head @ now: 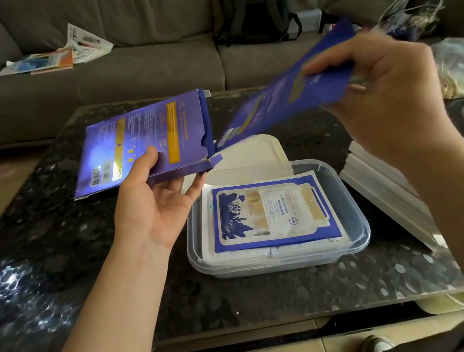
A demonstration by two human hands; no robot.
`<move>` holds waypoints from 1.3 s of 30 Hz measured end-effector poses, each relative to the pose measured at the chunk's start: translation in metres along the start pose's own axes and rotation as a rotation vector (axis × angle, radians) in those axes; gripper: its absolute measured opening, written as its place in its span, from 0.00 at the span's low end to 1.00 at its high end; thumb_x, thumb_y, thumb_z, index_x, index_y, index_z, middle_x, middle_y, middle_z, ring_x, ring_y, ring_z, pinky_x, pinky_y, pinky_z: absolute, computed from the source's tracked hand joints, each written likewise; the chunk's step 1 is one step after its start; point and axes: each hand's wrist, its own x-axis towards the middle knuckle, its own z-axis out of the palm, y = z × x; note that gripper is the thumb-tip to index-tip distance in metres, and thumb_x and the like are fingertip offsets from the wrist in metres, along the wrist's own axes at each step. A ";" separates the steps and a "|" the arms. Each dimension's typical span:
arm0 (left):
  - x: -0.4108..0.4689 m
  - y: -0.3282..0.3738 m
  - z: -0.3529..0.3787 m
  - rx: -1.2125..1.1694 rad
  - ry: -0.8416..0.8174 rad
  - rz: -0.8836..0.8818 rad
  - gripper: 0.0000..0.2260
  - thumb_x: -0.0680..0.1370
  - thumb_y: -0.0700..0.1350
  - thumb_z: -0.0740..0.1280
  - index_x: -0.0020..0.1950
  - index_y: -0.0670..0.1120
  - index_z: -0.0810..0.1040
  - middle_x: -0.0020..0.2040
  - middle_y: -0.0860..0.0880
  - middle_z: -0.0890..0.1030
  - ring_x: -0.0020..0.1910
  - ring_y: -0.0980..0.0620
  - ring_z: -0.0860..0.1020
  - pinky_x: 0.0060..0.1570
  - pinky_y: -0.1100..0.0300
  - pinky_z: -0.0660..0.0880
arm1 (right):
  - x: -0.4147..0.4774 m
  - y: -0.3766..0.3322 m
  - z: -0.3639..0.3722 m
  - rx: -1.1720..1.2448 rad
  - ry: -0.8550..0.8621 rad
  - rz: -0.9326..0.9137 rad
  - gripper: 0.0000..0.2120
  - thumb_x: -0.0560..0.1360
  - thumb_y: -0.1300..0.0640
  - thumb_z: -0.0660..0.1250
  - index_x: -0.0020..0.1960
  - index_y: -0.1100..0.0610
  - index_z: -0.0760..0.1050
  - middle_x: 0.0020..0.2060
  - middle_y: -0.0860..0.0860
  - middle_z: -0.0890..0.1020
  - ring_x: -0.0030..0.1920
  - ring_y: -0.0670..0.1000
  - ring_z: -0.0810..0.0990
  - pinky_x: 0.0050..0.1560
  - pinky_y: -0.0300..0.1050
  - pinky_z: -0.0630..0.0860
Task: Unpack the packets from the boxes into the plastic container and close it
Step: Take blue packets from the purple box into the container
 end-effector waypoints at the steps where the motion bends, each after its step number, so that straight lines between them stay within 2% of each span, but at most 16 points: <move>1: 0.000 0.000 0.000 0.004 0.000 0.001 0.06 0.82 0.44 0.69 0.45 0.47 0.78 0.54 0.48 0.86 0.53 0.46 0.87 0.55 0.40 0.80 | -0.001 0.002 -0.001 -0.085 0.045 -0.013 0.09 0.72 0.58 0.77 0.50 0.52 0.82 0.56 0.52 0.78 0.54 0.31 0.73 0.57 0.29 0.71; 3: -0.002 -0.001 0.000 0.010 -0.009 0.005 0.05 0.81 0.44 0.69 0.46 0.47 0.78 0.51 0.49 0.87 0.53 0.47 0.87 0.55 0.40 0.80 | -0.001 0.004 -0.001 -0.178 0.083 0.027 0.08 0.73 0.51 0.75 0.50 0.53 0.83 0.61 0.50 0.72 0.59 0.37 0.70 0.61 0.34 0.71; 4: -0.002 -0.001 0.000 0.013 -0.013 0.008 0.04 0.81 0.44 0.69 0.47 0.48 0.78 0.50 0.49 0.87 0.53 0.47 0.87 0.55 0.40 0.80 | -0.002 0.003 -0.001 -0.197 0.078 0.046 0.09 0.74 0.50 0.75 0.50 0.55 0.83 0.60 0.48 0.74 0.59 0.41 0.73 0.58 0.37 0.74; 7: -0.003 -0.001 0.000 0.029 -0.020 0.019 0.03 0.82 0.45 0.69 0.48 0.48 0.77 0.48 0.50 0.87 0.53 0.47 0.87 0.58 0.40 0.80 | -0.003 0.001 0.000 -0.145 -0.008 0.151 0.06 0.76 0.51 0.73 0.44 0.53 0.79 0.43 0.48 0.83 0.42 0.47 0.82 0.39 0.42 0.79; 9: -0.003 -0.001 0.001 0.031 -0.016 0.029 0.04 0.82 0.45 0.69 0.48 0.48 0.77 0.47 0.51 0.87 0.52 0.48 0.87 0.57 0.41 0.79 | -0.005 0.004 0.003 -0.061 -0.084 0.247 0.06 0.77 0.53 0.72 0.43 0.53 0.78 0.38 0.45 0.83 0.37 0.45 0.83 0.34 0.39 0.79; 11: -0.004 0.000 0.002 0.038 -0.015 0.043 0.04 0.82 0.45 0.68 0.48 0.48 0.77 0.43 0.52 0.87 0.50 0.49 0.88 0.58 0.41 0.79 | -0.011 0.010 0.007 0.127 -0.117 0.403 0.03 0.77 0.56 0.72 0.47 0.55 0.79 0.37 0.47 0.85 0.38 0.45 0.86 0.36 0.39 0.82; 13: -0.004 0.000 0.002 0.064 -0.017 0.069 0.02 0.83 0.45 0.67 0.51 0.48 0.76 0.40 0.53 0.87 0.48 0.50 0.88 0.57 0.42 0.80 | -0.016 0.015 0.012 0.329 -0.113 0.603 0.03 0.77 0.59 0.72 0.50 0.57 0.80 0.39 0.51 0.87 0.40 0.50 0.87 0.39 0.49 0.85; 16: -0.003 0.000 0.001 0.112 -0.019 0.083 0.09 0.82 0.46 0.68 0.61 0.48 0.75 0.47 0.51 0.88 0.53 0.49 0.87 0.57 0.43 0.81 | -0.028 0.025 0.020 0.483 -0.129 0.844 0.03 0.78 0.59 0.71 0.51 0.55 0.80 0.41 0.52 0.88 0.42 0.55 0.88 0.42 0.55 0.83; 18: -0.001 0.000 0.001 0.119 -0.006 0.090 0.15 0.82 0.46 0.69 0.68 0.47 0.73 0.57 0.47 0.87 0.58 0.46 0.86 0.58 0.43 0.82 | -0.036 0.028 0.024 0.501 -0.132 0.945 0.05 0.78 0.57 0.71 0.53 0.54 0.79 0.41 0.51 0.88 0.42 0.53 0.88 0.40 0.53 0.83; 20: 0.000 -0.001 -0.001 0.103 0.007 0.087 0.17 0.81 0.45 0.69 0.69 0.47 0.72 0.63 0.45 0.85 0.60 0.45 0.85 0.57 0.42 0.81 | -0.044 0.030 0.026 0.503 -0.111 1.009 0.05 0.78 0.57 0.71 0.54 0.53 0.79 0.40 0.49 0.88 0.40 0.50 0.88 0.36 0.49 0.82; 22: 0.000 -0.002 -0.001 0.065 0.009 0.075 0.16 0.81 0.44 0.70 0.68 0.47 0.72 0.63 0.45 0.85 0.59 0.45 0.85 0.58 0.41 0.80 | -0.049 0.032 0.028 0.497 -0.085 1.060 0.04 0.78 0.57 0.71 0.53 0.53 0.79 0.38 0.50 0.87 0.38 0.50 0.87 0.32 0.46 0.80; 24: 0.000 -0.003 -0.001 0.050 0.000 0.074 0.17 0.82 0.44 0.70 0.69 0.47 0.72 0.62 0.45 0.85 0.59 0.45 0.85 0.60 0.39 0.79 | -0.052 0.032 0.029 0.469 -0.079 1.103 0.05 0.78 0.56 0.71 0.53 0.53 0.79 0.41 0.51 0.87 0.40 0.51 0.88 0.32 0.46 0.81; 28: -0.003 -0.005 0.002 0.038 -0.014 0.087 0.22 0.82 0.44 0.69 0.76 0.45 0.71 0.56 0.48 0.87 0.58 0.46 0.86 0.63 0.37 0.78 | -0.061 0.026 0.037 0.438 -0.117 1.154 0.04 0.78 0.55 0.70 0.53 0.52 0.78 0.46 0.52 0.86 0.45 0.53 0.87 0.34 0.49 0.83; 31: -0.004 -0.007 0.002 0.052 -0.021 0.067 0.17 0.82 0.44 0.69 0.70 0.46 0.73 0.51 0.49 0.88 0.57 0.46 0.86 0.65 0.37 0.77 | -0.067 0.020 0.044 0.301 -0.154 1.110 0.07 0.79 0.52 0.70 0.55 0.52 0.76 0.48 0.50 0.84 0.46 0.52 0.86 0.34 0.50 0.85; 35: -0.005 -0.008 0.005 0.068 -0.004 0.037 0.12 0.82 0.44 0.69 0.65 0.46 0.75 0.55 0.47 0.88 0.55 0.47 0.87 0.63 0.38 0.78 | -0.070 0.012 0.048 -0.169 -0.308 0.895 0.14 0.79 0.49 0.69 0.59 0.49 0.66 0.51 0.47 0.78 0.47 0.51 0.83 0.29 0.43 0.81; 39: -0.008 -0.010 0.007 0.068 -0.007 0.027 0.12 0.82 0.43 0.69 0.65 0.46 0.76 0.58 0.46 0.87 0.56 0.45 0.87 0.64 0.37 0.77 | -0.072 0.007 0.049 -0.701 -0.584 0.687 0.22 0.79 0.44 0.67 0.65 0.51 0.62 0.55 0.51 0.79 0.46 0.53 0.80 0.34 0.46 0.76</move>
